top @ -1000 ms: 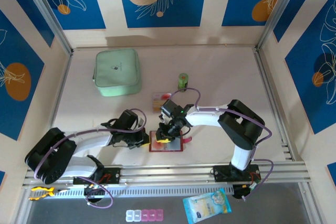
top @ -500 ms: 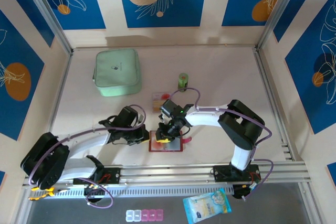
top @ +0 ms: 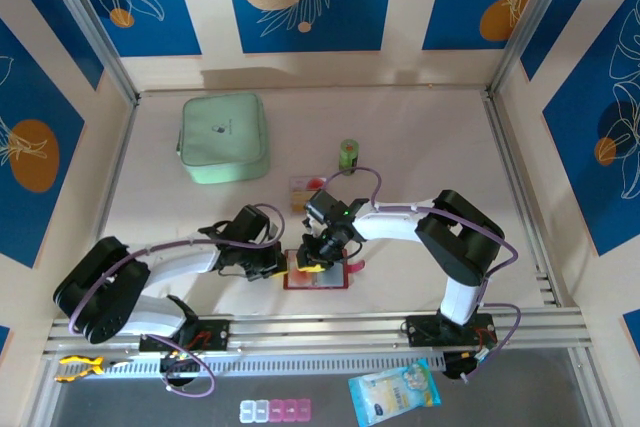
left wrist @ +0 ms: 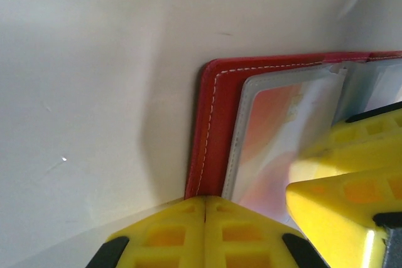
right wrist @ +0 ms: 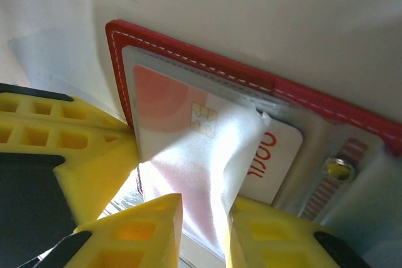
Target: Take the credit cards out of the card holder
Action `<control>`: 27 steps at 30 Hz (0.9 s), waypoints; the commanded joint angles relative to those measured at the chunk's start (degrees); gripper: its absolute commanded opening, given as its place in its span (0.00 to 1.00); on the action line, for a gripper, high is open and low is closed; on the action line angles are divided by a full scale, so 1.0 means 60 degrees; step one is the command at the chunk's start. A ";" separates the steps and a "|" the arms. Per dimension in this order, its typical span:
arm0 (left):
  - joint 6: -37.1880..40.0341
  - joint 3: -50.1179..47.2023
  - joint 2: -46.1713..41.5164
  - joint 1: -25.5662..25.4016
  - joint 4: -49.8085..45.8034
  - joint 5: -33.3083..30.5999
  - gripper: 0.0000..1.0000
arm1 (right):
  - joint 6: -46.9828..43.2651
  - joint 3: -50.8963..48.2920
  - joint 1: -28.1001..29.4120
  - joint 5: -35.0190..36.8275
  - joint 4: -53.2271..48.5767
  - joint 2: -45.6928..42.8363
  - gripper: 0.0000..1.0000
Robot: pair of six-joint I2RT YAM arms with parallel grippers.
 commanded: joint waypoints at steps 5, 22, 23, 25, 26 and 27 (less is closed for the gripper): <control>0.0241 -0.0322 0.0383 -0.0037 -0.0922 -0.0692 0.02 | -0.0252 0.0116 0.0057 0.0763 -0.1244 -0.0169 0.27; 0.0425 -0.0198 0.0022 -0.0011 -0.1605 -0.0954 0.02 | -0.0334 0.0149 0.0024 0.0758 -0.1315 -0.0442 0.28; 0.0437 -0.0195 -0.0048 -0.0015 -0.1647 -0.0946 0.02 | -0.0275 0.0064 0.0021 0.0703 -0.1194 -0.0548 0.28; 0.0451 -0.0130 -0.0197 -0.0013 -0.1772 -0.0977 0.02 | -0.0158 -0.0113 -0.0022 0.0562 -0.0897 -0.0753 0.28; 0.0453 -0.0071 -0.0299 -0.0011 -0.1842 -0.0985 0.02 | -0.0086 -0.0222 -0.0069 0.0463 -0.0735 -0.0860 0.28; 0.0453 -0.0010 -0.0398 -0.0007 -0.1887 -0.0985 0.02 | -0.0020 -0.0305 -0.0101 0.0380 -0.0594 -0.0951 0.28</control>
